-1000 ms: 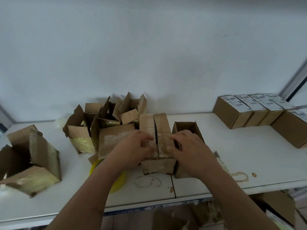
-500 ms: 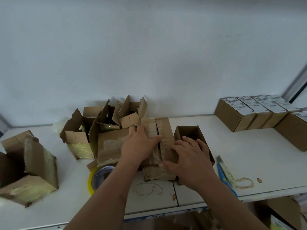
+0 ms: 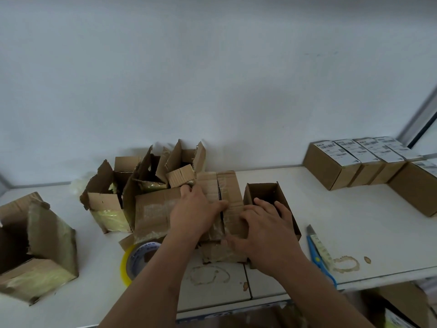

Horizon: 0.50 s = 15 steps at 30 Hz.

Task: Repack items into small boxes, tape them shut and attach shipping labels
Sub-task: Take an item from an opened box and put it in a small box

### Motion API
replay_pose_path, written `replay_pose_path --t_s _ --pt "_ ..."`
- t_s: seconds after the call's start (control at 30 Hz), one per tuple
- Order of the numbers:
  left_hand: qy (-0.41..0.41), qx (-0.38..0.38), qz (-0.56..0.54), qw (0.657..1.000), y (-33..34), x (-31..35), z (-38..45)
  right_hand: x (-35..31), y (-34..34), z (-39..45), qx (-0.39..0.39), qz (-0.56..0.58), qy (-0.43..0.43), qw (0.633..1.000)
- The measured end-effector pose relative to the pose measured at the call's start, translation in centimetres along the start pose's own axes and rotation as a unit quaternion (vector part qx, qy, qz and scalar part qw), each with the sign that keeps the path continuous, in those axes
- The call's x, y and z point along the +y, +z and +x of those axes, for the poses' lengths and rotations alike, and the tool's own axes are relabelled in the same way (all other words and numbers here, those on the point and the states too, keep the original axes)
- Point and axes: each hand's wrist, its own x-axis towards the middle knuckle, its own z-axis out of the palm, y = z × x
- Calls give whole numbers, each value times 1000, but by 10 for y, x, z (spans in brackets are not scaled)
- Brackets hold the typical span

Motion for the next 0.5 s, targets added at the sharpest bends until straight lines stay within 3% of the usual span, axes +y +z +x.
replay_pose_path --t_s 0.23,0.4,0.5 --pt "-1 29 8 1000 -4 -3 -2 -2 1 -1 3 7 6 1000" --pt "-39 37 -146 988 -24 -9 -1 -7 4 2 19 -8 36 999" --pt "-63 49 -161 984 -32 -22 -1 -12 1 11 26 -14 65 997"
